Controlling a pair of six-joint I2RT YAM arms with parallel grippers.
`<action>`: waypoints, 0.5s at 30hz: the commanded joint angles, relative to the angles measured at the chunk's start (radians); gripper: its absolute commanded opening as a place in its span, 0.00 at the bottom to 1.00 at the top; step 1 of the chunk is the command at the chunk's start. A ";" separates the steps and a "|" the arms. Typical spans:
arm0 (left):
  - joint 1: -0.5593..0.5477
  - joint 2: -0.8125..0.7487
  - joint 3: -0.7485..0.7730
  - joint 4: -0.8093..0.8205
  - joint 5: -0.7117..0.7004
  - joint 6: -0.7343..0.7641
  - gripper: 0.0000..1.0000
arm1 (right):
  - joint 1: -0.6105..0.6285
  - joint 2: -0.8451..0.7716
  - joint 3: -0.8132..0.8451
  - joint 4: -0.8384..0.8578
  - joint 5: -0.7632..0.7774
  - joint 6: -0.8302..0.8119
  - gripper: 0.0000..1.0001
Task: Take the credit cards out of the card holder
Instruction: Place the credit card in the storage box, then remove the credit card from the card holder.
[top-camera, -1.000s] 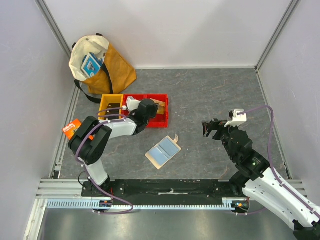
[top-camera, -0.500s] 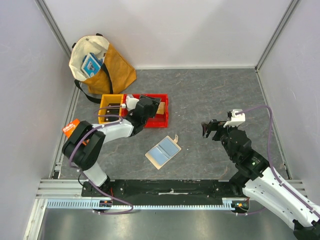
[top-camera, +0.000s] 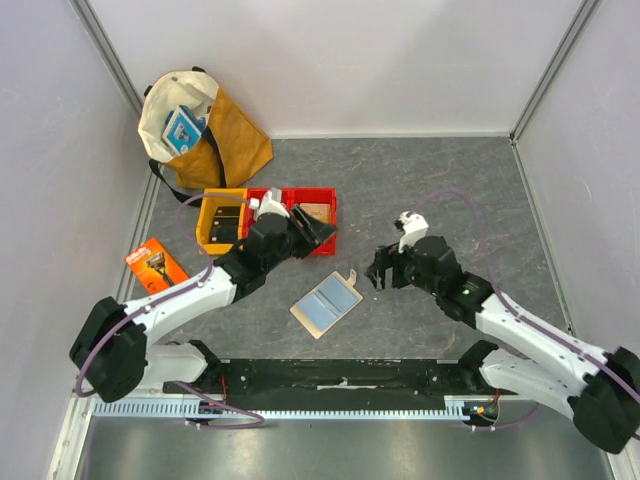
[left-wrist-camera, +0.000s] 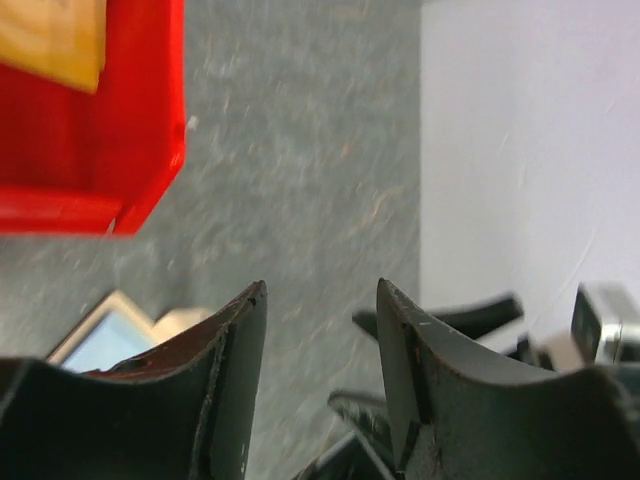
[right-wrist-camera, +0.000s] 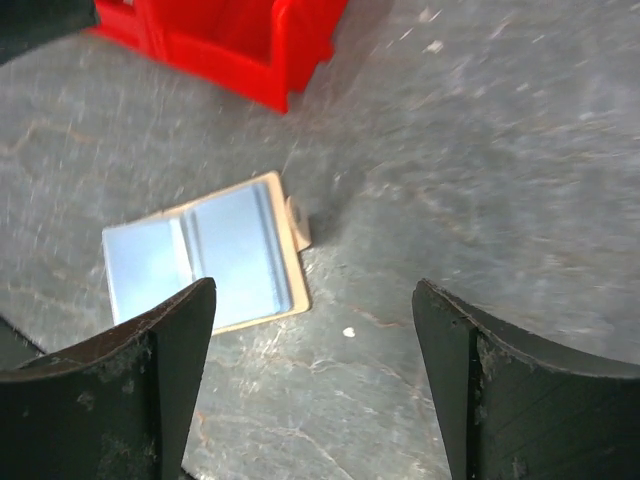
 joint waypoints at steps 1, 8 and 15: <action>-0.026 -0.051 -0.081 -0.137 0.195 0.145 0.53 | 0.000 0.127 0.031 0.117 -0.214 0.008 0.84; -0.063 0.001 -0.148 -0.255 0.287 0.193 0.47 | 0.057 0.351 0.058 0.242 -0.285 0.051 0.72; -0.069 0.076 -0.178 -0.323 0.336 0.239 0.31 | 0.104 0.494 0.104 0.251 -0.247 0.068 0.57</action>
